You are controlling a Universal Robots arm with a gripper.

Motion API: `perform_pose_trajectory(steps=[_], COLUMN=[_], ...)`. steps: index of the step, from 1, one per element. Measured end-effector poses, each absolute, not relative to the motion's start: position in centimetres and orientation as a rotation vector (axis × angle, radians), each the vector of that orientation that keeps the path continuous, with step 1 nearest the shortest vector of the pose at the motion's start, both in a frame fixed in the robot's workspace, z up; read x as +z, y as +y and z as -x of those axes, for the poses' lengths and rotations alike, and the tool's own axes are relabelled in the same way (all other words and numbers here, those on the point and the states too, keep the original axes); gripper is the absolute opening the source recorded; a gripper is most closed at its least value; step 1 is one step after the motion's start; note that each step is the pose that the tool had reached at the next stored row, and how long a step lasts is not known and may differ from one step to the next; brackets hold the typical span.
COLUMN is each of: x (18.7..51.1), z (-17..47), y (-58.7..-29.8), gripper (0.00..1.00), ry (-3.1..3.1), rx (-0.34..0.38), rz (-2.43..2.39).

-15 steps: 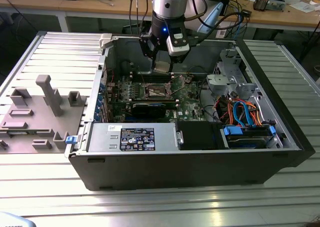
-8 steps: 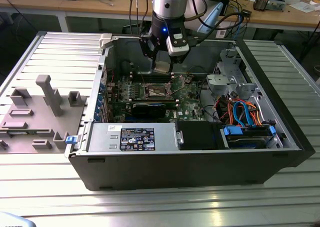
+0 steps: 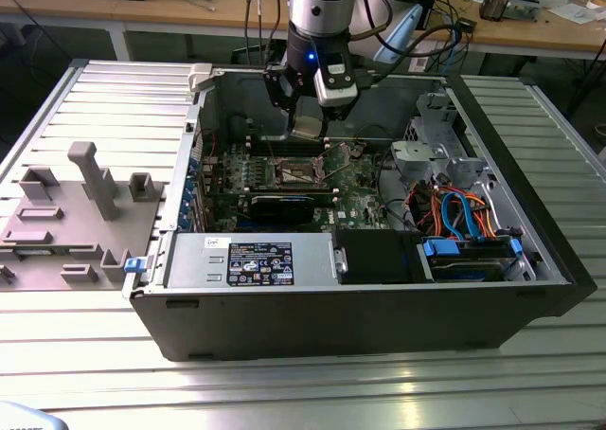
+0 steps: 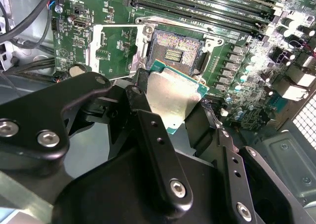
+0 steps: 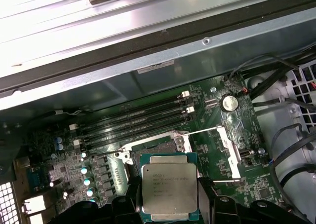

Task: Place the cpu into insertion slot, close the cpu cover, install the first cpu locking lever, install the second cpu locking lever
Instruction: 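Place the cpu into insertion slot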

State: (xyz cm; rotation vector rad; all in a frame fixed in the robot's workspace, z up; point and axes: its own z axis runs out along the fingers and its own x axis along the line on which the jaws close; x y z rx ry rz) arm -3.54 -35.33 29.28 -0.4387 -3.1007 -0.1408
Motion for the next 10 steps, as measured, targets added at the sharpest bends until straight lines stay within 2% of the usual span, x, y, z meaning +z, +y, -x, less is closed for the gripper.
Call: perform_pose_trajectory(steps=[10], x=[29.24], z=[3.54], y=[-35.34], gripper=[0.55], ry=[-3.098], rx=[-0.141], rz=[0.461])
